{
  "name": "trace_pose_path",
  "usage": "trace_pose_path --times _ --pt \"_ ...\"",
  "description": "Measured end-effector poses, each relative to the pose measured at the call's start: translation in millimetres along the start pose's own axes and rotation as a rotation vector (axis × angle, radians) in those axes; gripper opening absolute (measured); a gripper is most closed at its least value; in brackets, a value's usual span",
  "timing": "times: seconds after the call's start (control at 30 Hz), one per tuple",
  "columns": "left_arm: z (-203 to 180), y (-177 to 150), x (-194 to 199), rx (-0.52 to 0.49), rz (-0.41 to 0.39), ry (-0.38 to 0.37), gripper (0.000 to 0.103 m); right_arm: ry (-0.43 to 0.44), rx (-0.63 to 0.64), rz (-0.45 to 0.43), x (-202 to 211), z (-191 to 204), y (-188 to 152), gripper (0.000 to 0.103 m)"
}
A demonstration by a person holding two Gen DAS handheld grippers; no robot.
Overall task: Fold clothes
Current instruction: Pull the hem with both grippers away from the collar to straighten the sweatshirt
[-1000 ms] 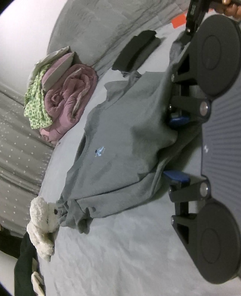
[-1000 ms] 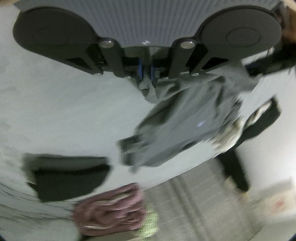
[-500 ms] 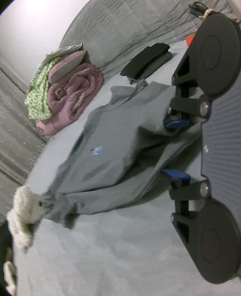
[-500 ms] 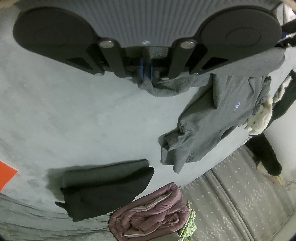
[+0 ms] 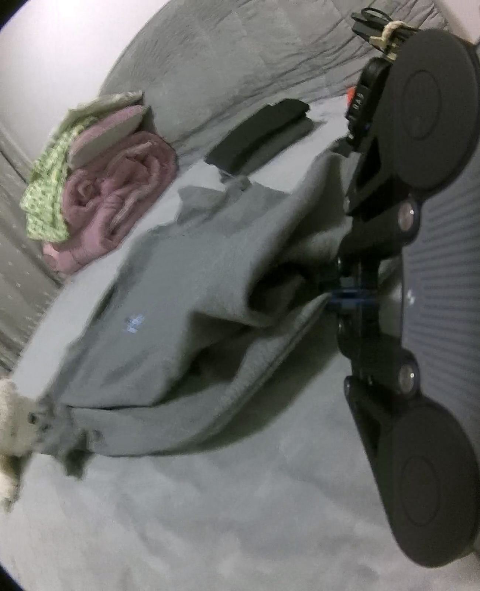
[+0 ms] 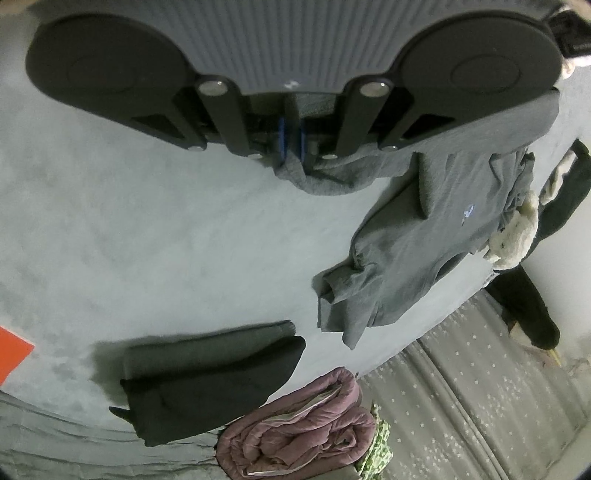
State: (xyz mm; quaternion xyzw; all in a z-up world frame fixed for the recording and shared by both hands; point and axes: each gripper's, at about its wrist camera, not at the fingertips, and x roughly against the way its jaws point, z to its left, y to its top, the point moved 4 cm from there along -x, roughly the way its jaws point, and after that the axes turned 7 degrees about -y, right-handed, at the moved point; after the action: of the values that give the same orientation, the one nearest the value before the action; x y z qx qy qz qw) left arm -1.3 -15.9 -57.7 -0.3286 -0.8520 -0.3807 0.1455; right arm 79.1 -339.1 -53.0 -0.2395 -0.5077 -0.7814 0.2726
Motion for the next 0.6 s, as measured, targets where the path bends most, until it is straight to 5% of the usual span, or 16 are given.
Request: trace_pose_path --times 0.23,0.6 --pt "-14 12 73 -0.104 -0.109 -0.013 0.002 0.055 -0.022 -0.002 25 -1 4 0.008" --pt "20 21 159 -0.003 -0.128 -0.017 0.002 0.166 -0.102 -0.004 73 14 7 0.008"
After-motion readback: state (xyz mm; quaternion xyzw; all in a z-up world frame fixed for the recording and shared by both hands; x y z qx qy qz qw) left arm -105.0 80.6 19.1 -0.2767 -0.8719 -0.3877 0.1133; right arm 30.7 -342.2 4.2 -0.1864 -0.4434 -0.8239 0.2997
